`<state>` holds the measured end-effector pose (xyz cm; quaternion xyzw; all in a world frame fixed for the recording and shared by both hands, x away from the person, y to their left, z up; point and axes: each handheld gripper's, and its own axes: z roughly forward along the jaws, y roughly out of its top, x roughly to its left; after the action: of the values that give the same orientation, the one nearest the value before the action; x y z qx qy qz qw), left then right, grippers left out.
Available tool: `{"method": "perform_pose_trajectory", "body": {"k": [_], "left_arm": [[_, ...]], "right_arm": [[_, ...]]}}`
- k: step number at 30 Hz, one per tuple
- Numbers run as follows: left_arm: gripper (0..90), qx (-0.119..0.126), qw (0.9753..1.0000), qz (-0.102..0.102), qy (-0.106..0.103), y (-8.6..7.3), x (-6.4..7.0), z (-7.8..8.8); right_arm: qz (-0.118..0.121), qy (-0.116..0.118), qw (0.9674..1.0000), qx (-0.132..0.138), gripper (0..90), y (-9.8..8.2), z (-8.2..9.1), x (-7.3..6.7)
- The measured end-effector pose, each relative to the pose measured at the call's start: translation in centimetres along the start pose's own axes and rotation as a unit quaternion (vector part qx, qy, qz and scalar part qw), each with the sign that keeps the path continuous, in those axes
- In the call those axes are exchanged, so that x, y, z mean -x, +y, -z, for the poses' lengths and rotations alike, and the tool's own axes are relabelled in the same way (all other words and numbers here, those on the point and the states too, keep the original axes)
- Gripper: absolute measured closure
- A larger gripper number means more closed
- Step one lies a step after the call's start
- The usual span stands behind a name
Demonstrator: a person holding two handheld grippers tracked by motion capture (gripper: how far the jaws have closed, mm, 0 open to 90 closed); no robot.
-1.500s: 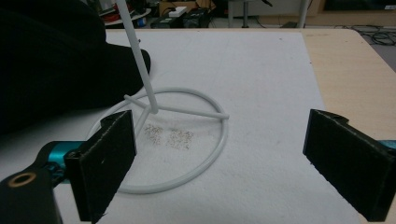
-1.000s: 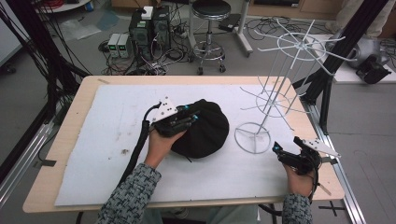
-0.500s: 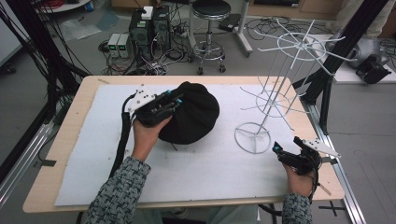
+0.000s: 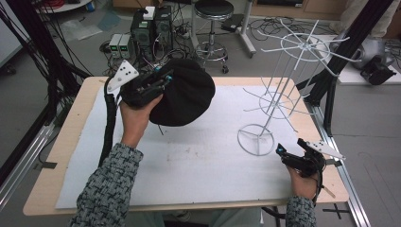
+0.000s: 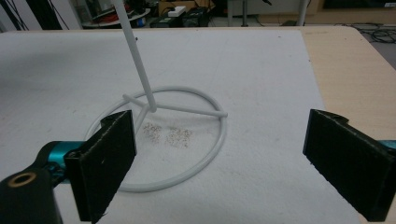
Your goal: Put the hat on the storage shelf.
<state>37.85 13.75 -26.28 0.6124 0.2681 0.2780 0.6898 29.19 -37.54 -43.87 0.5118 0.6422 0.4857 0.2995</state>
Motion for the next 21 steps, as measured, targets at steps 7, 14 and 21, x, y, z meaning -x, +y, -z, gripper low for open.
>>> {"method": "perform_pose_trajectory", "body": {"k": [7, 14, 21], "left_arm": [[69.5, 0.009, 1.0000, -0.001, -0.002, 2.8, 0.1, -1.0], [69.5, 0.021, 0.9997, -0.004, -0.012, 5.8, 0.4, -2.3], [69.5, 0.037, 0.9991, -0.011, -0.016, 9.1, 1.0, -3.5]], "right_arm": [[0.001, 0.000, 1.0000, 0.000, 8.6, 0.0, -0.1, 0.0], [-0.004, 0.001, 1.0000, 0.001, 8.6, 0.0, 0.0, 0.1], [-0.002, 0.003, 1.0000, 0.002, 8.6, 0.0, -0.1, 0.1]]}}
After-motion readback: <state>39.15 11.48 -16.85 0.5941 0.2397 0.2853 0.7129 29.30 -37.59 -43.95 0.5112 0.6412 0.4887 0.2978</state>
